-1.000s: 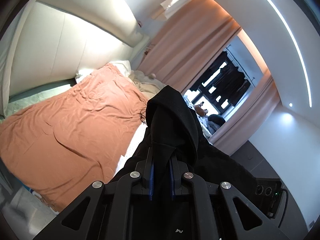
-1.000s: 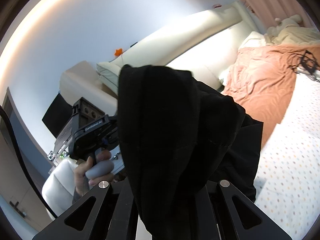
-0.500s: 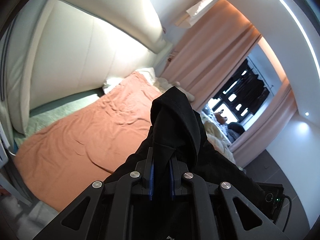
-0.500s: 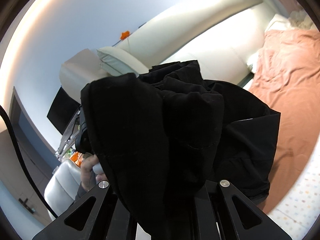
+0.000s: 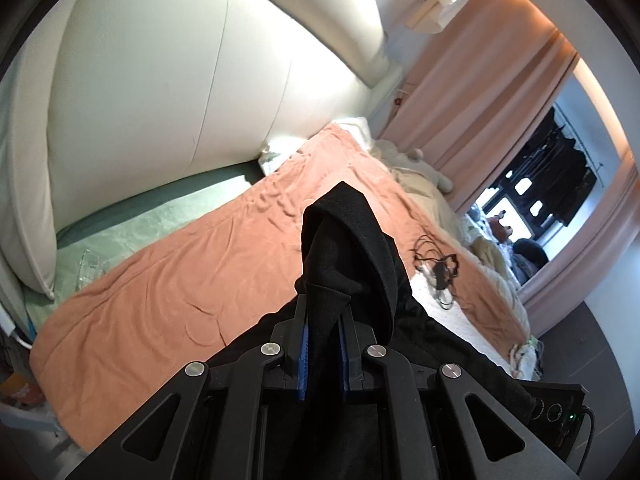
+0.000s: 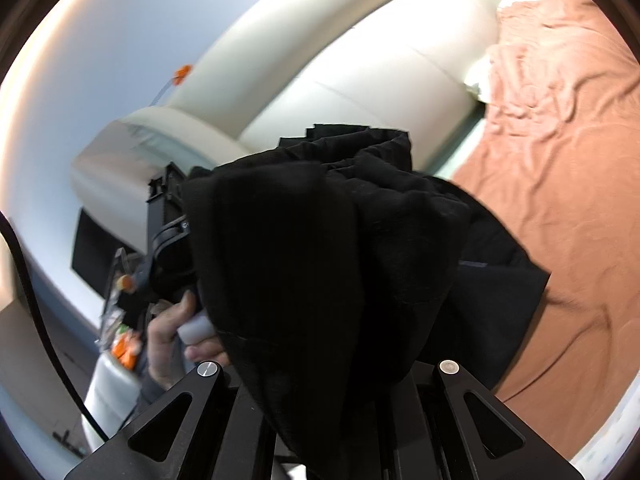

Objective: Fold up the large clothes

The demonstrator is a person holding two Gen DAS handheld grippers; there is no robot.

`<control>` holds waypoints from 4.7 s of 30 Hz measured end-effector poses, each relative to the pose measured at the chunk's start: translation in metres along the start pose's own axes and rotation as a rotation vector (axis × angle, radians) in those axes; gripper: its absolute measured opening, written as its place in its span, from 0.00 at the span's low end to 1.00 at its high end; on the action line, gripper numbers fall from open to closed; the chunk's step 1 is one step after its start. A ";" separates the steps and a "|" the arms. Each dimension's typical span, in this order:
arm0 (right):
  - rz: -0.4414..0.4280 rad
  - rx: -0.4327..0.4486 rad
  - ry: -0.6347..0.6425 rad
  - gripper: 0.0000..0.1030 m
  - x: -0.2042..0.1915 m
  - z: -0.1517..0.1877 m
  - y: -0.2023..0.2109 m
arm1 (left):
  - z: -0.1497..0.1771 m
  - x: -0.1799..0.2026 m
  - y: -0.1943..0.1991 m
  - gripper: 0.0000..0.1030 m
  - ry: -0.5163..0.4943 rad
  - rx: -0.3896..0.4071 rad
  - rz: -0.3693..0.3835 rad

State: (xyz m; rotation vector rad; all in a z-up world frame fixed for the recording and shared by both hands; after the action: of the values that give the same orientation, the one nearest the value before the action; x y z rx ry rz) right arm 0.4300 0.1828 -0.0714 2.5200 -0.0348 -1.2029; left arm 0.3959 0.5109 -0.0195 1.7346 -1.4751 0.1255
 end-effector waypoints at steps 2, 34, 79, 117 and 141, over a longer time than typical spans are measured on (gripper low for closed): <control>0.016 -0.001 -0.014 0.07 0.020 -0.010 -0.007 | -0.006 -0.006 -0.014 0.10 0.013 0.008 -0.019; 0.083 -0.207 -0.369 0.78 0.176 0.050 -0.049 | 0.167 -0.103 0.032 0.73 0.232 -0.041 -0.347; 0.286 -0.145 -0.282 0.20 0.165 0.065 -0.051 | 0.232 -0.120 0.049 0.37 0.444 0.003 -0.280; 0.599 -0.141 0.018 0.37 0.093 0.023 0.099 | 0.253 -0.012 0.091 0.59 0.429 -0.019 -0.232; 0.613 0.113 0.072 1.00 -0.026 0.084 0.327 | 0.287 0.194 0.193 0.99 -0.045 0.085 -0.182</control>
State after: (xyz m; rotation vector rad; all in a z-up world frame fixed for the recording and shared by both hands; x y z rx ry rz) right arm 0.3906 -0.1447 0.0033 2.3660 -0.8108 -0.8718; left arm 0.1687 0.1863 0.0037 1.9426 -1.3527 0.0546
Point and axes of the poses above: each gripper's, at about its wrist camera, not at the fingertips, and y roughly against the way its jaws point, x to its right, z to its underside, the point moved 4 cm from there along -y, roughly the way its jaws point
